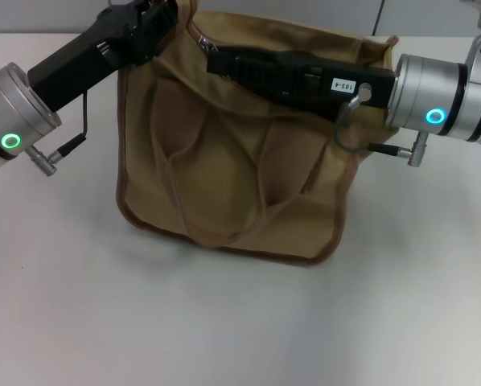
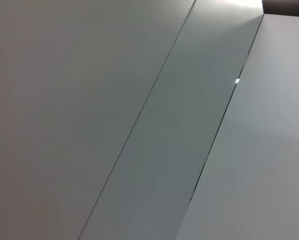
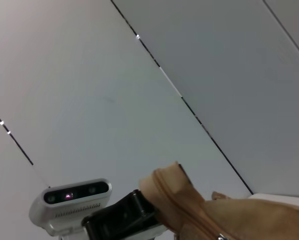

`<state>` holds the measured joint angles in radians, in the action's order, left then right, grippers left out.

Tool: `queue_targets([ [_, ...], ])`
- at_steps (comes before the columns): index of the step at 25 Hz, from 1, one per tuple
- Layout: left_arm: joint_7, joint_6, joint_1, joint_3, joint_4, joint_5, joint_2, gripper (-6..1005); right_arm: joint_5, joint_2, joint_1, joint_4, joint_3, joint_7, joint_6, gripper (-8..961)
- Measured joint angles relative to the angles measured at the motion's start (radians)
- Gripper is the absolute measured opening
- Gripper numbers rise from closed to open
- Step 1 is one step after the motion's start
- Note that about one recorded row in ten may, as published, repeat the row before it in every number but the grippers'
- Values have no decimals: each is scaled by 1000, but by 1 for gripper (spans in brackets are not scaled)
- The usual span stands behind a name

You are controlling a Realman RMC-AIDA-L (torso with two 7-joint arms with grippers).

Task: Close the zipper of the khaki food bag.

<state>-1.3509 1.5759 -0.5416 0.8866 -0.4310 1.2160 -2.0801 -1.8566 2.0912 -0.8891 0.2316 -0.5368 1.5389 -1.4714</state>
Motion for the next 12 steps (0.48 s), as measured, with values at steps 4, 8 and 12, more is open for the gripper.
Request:
queue_targets([
  [4,0,-5,-3,0,0,0,0,51,-1,0,-6,1,-27,-16,3,513],
  [8,1,-5,-5,0,0,1,0,52,0,1,-7,5,-45,-32,5,507],
  [12,0,-5,-5,0,0,0,0,52,10,1,-1,7,-42,-36,5,323],
])
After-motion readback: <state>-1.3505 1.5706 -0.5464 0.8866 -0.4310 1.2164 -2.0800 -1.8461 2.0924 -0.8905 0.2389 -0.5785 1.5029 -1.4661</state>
